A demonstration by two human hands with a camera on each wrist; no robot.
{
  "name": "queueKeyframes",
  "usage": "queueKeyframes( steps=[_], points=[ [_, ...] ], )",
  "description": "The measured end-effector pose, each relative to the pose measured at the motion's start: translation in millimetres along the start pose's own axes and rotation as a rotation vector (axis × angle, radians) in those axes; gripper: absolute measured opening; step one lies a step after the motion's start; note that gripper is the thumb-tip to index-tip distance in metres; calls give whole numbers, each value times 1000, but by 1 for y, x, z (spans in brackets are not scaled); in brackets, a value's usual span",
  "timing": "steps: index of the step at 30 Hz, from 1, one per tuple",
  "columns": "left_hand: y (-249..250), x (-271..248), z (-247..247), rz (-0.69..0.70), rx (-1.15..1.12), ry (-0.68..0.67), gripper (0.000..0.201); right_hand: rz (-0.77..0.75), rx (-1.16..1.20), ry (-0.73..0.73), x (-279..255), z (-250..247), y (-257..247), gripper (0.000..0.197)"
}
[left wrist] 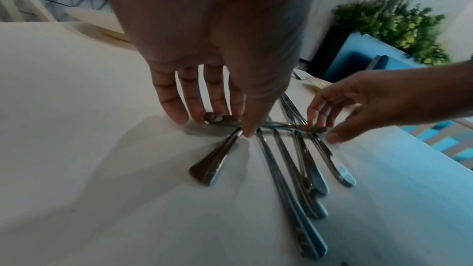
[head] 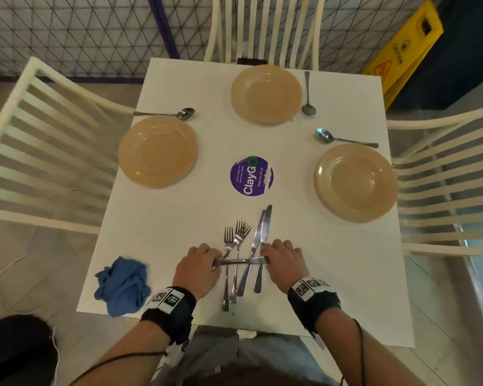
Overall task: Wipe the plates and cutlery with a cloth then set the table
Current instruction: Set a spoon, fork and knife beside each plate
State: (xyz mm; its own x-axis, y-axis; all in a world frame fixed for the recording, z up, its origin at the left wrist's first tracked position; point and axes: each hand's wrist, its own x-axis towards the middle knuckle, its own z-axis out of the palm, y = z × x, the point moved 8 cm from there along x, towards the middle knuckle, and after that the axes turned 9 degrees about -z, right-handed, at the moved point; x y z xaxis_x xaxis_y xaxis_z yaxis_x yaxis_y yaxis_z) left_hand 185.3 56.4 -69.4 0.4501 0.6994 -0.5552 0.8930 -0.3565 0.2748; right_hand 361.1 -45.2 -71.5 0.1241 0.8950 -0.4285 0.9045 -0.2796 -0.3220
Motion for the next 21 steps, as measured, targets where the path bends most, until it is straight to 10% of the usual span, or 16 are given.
queueKeyframes(
  steps=[21],
  points=[
    [-71,-25,-46,121,-115,36,38,-223,26,124,15,-49,-92,27]
  ],
)
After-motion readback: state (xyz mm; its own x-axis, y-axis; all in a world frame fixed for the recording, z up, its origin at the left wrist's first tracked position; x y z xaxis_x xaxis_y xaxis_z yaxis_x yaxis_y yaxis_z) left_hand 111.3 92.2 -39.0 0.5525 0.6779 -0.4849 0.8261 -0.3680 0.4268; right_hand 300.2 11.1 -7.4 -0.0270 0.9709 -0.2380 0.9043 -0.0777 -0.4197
